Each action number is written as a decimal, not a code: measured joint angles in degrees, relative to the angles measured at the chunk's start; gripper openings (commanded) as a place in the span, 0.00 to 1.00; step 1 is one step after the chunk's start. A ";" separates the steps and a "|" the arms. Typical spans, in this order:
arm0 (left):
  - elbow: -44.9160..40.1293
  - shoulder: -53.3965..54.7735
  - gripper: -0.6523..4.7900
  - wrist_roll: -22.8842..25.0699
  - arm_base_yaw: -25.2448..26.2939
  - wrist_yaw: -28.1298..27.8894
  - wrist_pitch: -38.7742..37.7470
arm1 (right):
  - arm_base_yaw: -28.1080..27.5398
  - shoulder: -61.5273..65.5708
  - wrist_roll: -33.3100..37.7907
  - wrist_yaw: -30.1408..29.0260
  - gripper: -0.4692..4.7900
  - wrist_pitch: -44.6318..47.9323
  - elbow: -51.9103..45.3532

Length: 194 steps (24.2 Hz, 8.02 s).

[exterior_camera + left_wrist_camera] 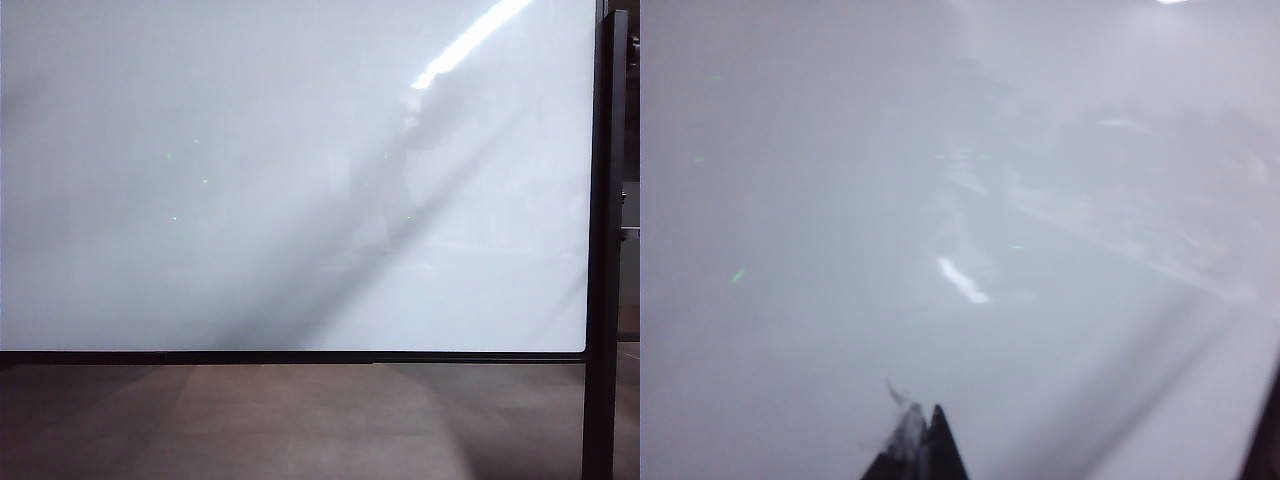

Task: Reach to the right to find the marker pen, pick it up, and write the number 5 on the whiteboard.

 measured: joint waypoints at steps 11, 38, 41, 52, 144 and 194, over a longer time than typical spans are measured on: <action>3.76 23.08 0.11 7.74 -18.47 7.39 4.15 | -9.92 35.52 4.87 -11.02 1.00 29.83 0.26; 9.20 47.76 0.11 5.27 -19.98 11.21 13.84 | -12.35 84.19 -5.14 -20.04 0.75 45.16 32.20; 9.20 47.76 0.11 5.27 -19.98 11.21 13.46 | -12.15 84.19 -5.29 -20.04 0.74 45.00 32.20; 9.20 47.76 0.11 5.27 -19.98 11.21 11.17 | -11.98 84.56 -3.80 -20.00 0.60 42.18 32.26; 19.06 28.61 0.11 8.55 -17.07 -9.38 -8.07 | 21.70 40.61 -10.67 4.50 0.08 -2.78 32.52; 19.04 28.15 0.11 8.55 -16.94 -9.38 -12.24 | 24.76 28.85 -10.05 1.25 0.08 -7.98 33.20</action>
